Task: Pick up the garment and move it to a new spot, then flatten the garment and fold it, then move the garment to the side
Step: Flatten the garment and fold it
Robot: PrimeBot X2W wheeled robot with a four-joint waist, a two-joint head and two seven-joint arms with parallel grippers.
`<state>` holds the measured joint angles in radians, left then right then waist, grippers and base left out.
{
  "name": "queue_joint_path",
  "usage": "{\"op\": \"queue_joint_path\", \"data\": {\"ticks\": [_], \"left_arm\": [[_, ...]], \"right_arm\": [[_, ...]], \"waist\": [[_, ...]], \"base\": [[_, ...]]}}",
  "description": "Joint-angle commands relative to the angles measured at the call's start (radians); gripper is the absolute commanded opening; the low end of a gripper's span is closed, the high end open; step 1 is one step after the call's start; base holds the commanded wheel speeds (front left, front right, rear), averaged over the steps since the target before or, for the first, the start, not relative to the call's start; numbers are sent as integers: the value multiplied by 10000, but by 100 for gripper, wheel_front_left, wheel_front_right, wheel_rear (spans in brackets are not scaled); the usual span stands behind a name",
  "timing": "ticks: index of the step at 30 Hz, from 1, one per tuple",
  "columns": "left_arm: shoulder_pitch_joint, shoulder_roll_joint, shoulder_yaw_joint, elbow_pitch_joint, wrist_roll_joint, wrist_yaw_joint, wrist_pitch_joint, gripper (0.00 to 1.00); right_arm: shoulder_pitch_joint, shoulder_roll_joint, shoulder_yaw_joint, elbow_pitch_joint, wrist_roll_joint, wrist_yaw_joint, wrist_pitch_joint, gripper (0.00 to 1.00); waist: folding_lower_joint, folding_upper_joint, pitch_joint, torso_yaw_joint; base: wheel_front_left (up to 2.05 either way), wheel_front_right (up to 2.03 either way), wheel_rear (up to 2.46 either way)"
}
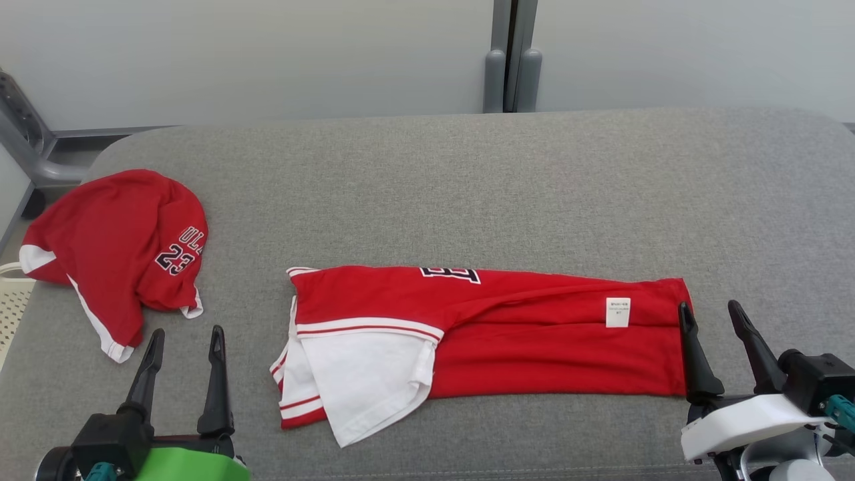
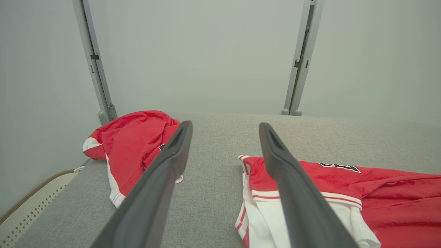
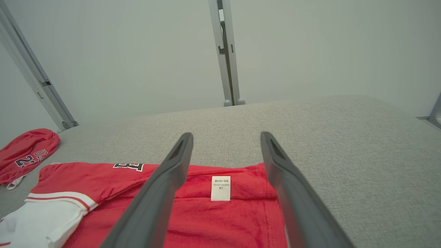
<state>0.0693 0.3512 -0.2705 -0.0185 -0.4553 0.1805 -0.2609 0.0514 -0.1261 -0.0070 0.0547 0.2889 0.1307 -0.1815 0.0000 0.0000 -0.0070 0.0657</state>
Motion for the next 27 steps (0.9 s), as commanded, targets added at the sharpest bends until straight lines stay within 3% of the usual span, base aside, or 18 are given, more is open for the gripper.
{"op": "queue_joint_path", "data": {"ticks": [1,16,27], "left_arm": [[69,-105,55,72,37,-109,-37,100],[-21,-539,387,253,409,-658,-37,100],[-559,-842,326,392,687,-1033,-37,100]], "right_arm": [[96,-1,-16,-64,-35,-1,21,100],[-16,-38,-176,175,171,-1,183,100],[-965,-768,-538,2358,1062,-1,709,100]], "waist": [[0,0,-10,13],[0,0,45,87],[0,0,522,399]], "base": [[0,0,0],[0,0,0],[0,0,0]]}}
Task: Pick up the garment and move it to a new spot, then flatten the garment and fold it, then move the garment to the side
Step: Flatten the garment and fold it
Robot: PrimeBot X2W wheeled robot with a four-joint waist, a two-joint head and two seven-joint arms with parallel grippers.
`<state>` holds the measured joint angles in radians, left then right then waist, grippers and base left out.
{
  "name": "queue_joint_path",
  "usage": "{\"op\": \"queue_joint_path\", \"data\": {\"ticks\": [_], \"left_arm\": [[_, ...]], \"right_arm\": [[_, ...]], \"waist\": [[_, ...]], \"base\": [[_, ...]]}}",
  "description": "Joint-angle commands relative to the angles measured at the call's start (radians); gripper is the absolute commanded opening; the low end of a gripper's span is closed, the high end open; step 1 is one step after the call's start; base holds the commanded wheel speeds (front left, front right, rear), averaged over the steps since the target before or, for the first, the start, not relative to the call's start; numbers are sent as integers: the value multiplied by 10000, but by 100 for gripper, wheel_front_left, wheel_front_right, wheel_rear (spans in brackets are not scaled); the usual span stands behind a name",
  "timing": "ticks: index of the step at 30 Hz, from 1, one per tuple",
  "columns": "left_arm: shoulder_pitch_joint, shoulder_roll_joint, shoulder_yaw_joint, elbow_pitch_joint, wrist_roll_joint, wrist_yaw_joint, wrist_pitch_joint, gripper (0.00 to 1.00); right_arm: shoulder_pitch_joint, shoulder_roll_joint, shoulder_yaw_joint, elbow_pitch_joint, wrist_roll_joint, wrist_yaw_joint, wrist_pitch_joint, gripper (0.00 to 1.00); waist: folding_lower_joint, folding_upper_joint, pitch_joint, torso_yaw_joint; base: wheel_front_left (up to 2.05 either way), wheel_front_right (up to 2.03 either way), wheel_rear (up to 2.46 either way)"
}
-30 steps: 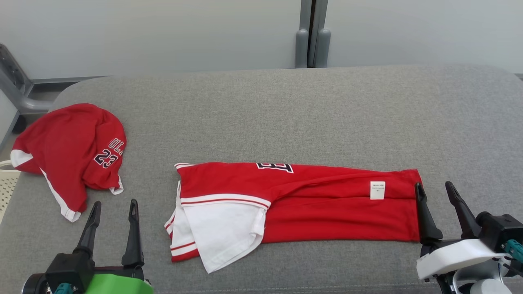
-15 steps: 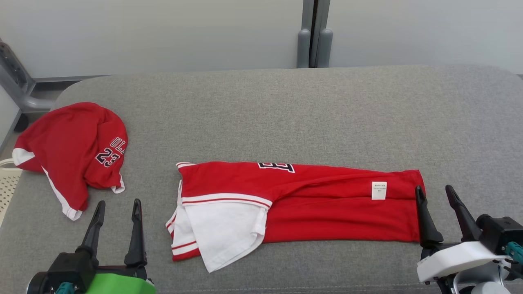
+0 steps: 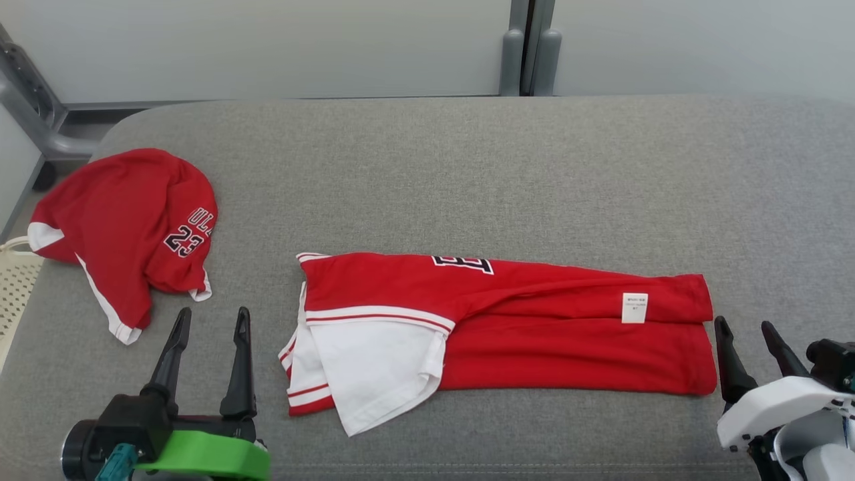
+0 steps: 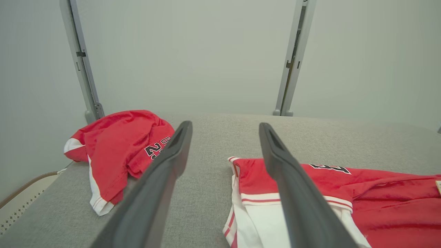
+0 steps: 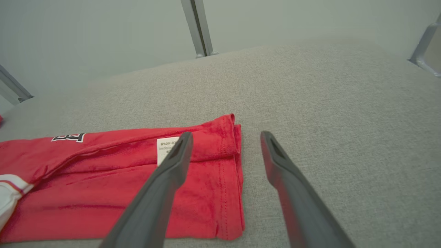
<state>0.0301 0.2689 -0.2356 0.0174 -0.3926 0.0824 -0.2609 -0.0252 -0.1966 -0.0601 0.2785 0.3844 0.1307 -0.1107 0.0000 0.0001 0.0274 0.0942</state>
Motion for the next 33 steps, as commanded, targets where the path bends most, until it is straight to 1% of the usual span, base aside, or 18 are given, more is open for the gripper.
{"op": "queue_joint_path", "data": {"ticks": [1,7,16,20,25,26,27,28,33], "left_arm": [[-243,-62,-40,56,99,-104,-37,100],[-633,-296,-66,233,238,-403,-38,100],[-961,-609,28,471,492,-784,-38,100],[-1019,-688,140,537,591,-870,-38,100],[-1036,-826,304,632,705,-1010,-38,100],[-1033,-852,329,644,726,-1028,-38,100],[-1022,-871,352,654,759,-1057,-38,100],[-1009,-887,383,657,802,-1077,-38,100],[-1022,-1003,518,675,932,-1170,-38,100]], "right_arm": [[-364,-174,31,421,147,-1,34,100],[-1417,-513,276,2073,718,-1,-37,100],[-2521,-672,726,4107,1539,-1,-112,100],[-2709,-576,898,4517,1844,-1,-167,100],[-2645,-346,1320,4912,2538,-1,9,100],[-2618,-339,1405,4915,2639,-1,-53,75],[-2599,-334,1488,4927,2730,-1,-109,43],[-2594,-311,1588,4893,2874,-1,-154,0],[-2642,-629,1845,4898,3312,-12,-530,0]], "waist": [[0,-1,252,157],[0,-1,705,422],[0,-1,1080,725],[0,-1,1163,744],[0,-1,1189,747],[0,-1,1190,734],[0,-1,1189,711],[0,-1,1192,680],[0,-1,1201,586]], "base": [[0,0,0],[0,0,0],[0,0,0],[0,0,0],[0,0,0],[0,0,0],[0,0,0],[0,0,0],[0,0,0]]}}
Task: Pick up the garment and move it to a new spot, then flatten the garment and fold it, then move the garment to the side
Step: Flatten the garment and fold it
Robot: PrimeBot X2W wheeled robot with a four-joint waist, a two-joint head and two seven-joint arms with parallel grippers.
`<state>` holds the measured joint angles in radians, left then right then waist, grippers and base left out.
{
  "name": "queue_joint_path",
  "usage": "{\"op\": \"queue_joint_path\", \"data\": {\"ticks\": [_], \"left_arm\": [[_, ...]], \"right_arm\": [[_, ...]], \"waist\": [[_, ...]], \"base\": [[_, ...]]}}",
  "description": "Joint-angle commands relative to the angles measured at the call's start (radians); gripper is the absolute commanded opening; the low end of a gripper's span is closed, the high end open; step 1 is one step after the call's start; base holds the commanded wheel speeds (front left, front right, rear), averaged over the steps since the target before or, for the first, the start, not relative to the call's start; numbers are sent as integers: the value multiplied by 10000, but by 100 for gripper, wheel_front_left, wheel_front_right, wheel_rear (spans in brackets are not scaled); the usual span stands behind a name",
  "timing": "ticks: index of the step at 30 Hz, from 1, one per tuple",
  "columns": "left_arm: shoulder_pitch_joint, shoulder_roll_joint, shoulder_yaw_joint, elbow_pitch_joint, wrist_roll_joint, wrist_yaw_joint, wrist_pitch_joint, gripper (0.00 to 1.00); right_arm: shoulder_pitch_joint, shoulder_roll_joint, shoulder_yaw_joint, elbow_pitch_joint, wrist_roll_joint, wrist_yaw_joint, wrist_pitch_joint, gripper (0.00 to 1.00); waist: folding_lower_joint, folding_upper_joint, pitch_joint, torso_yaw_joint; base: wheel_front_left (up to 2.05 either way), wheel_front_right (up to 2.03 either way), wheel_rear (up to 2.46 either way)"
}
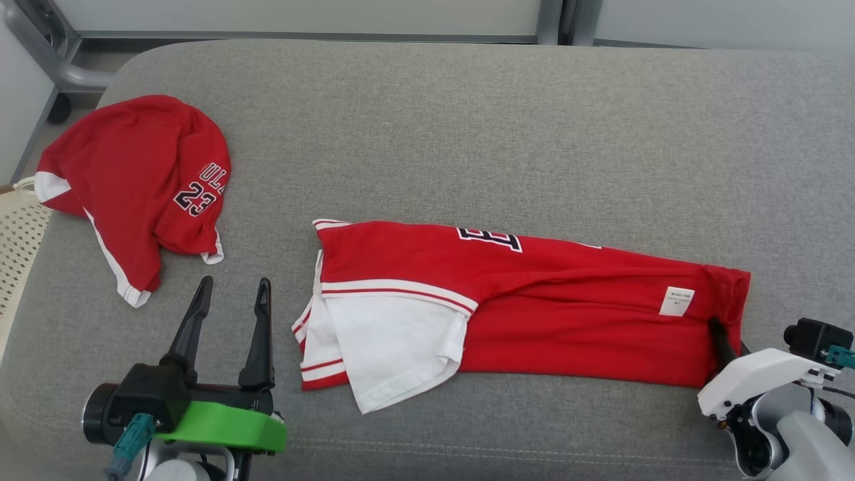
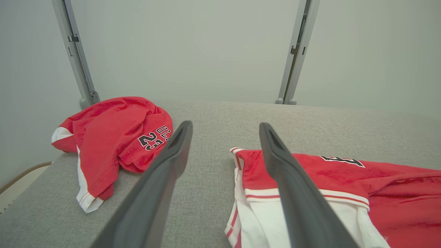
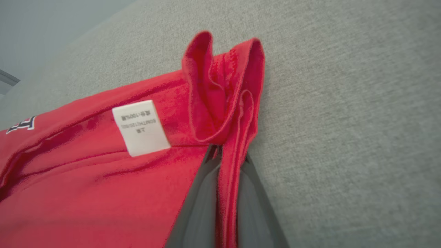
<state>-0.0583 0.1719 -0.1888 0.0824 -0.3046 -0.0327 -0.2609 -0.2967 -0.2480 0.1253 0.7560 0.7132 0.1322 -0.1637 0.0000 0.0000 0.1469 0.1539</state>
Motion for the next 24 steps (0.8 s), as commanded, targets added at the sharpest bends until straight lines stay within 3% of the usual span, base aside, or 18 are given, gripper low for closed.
{"op": "queue_joint_path", "data": {"ticks": [1,17,21,24], "left_arm": [[-156,-62,79,4,82,-39,-38,100],[-221,-372,443,89,366,-334,-38,100],[-207,-439,504,95,403,-409,-38,100],[-183,-492,574,64,445,-461,-38,100]], "right_arm": [[27,-202,-6,116,111,-30,-98,0],[-740,-1742,-506,919,625,-24,-721,0],[-895,-1643,-233,195,291,-21,-889,0],[-639,-1297,190,-1187,-330,-21,-968,0]], "waist": [[0,0,13,-25],[0,0,148,-140],[0,0,103,-200],[0,0,54,-291]], "base": [[0,0,0],[0,0,0],[0,0,0],[0,0,0]]}}
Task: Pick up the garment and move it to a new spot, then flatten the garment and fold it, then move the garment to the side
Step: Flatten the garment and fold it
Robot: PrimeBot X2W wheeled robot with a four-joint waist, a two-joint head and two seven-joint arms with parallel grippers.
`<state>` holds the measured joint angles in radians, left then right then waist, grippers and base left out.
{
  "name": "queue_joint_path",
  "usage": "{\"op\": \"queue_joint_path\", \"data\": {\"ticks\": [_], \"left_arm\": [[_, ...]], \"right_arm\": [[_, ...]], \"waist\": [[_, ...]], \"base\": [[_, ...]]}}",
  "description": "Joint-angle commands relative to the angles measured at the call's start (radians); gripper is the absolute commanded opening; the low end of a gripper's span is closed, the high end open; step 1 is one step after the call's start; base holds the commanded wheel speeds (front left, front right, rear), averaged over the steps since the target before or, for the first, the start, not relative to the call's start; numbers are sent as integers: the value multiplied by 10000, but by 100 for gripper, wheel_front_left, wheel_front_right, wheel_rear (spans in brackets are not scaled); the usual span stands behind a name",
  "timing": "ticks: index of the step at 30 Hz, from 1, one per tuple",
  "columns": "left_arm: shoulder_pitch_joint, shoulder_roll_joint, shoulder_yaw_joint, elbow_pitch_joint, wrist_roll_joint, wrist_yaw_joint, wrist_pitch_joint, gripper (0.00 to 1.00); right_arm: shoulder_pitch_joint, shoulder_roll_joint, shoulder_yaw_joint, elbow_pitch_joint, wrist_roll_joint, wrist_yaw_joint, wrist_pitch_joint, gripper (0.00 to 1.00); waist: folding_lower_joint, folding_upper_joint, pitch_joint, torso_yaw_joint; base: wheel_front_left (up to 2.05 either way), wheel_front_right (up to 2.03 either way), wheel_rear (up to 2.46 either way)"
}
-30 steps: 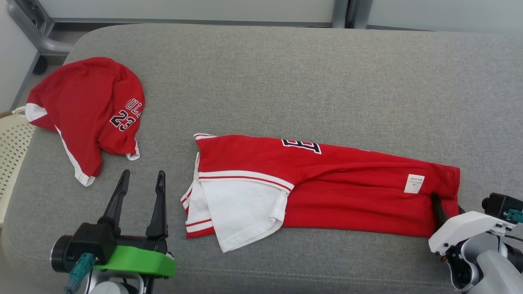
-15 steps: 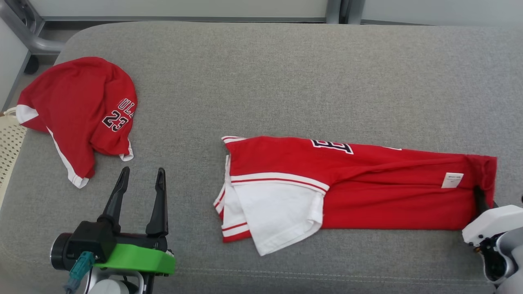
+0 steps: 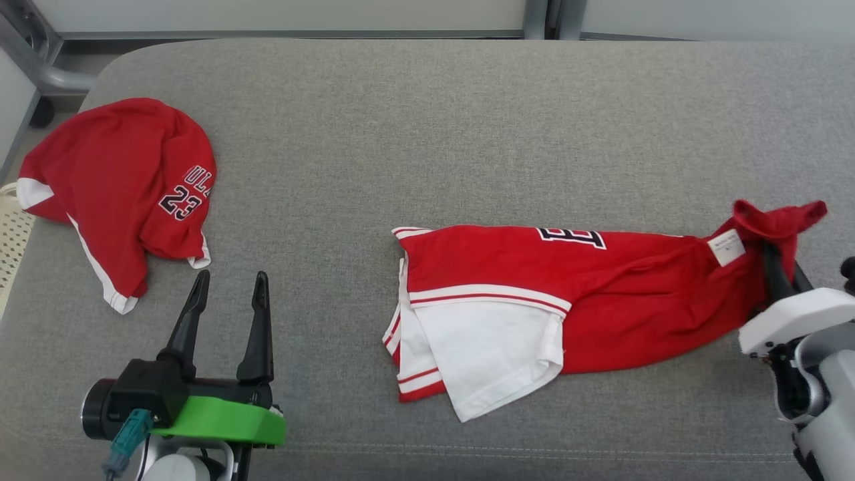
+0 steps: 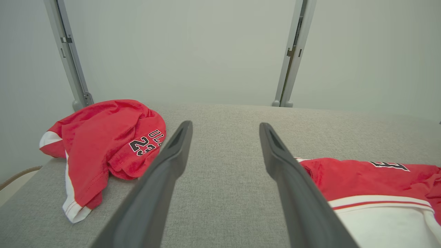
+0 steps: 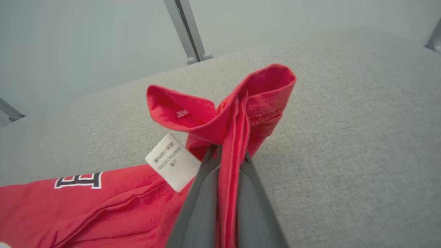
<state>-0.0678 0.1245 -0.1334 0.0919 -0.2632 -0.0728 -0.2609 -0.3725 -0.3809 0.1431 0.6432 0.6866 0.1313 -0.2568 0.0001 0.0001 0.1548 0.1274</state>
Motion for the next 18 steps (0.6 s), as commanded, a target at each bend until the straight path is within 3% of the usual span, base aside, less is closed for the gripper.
{"op": "queue_joint_path", "data": {"ticks": [1,11,18], "left_arm": [[-65,-23,42,-28,53,-60,-36,100],[-55,-145,3,36,141,-188,-38,100],[-126,-222,-58,134,196,-286,-38,100]], "right_arm": [[240,170,163,-491,-222,-10,-48,0],[1041,1649,1776,-3789,-1330,-7,998,0],[743,2661,2852,-3992,-1505,-7,1527,0]], "waist": [[-1,-1,-39,-48],[-1,-1,-136,-6],[-1,-1,-136,269]], "base": [[0,0,0],[0,0,0],[0,0,0]]}}
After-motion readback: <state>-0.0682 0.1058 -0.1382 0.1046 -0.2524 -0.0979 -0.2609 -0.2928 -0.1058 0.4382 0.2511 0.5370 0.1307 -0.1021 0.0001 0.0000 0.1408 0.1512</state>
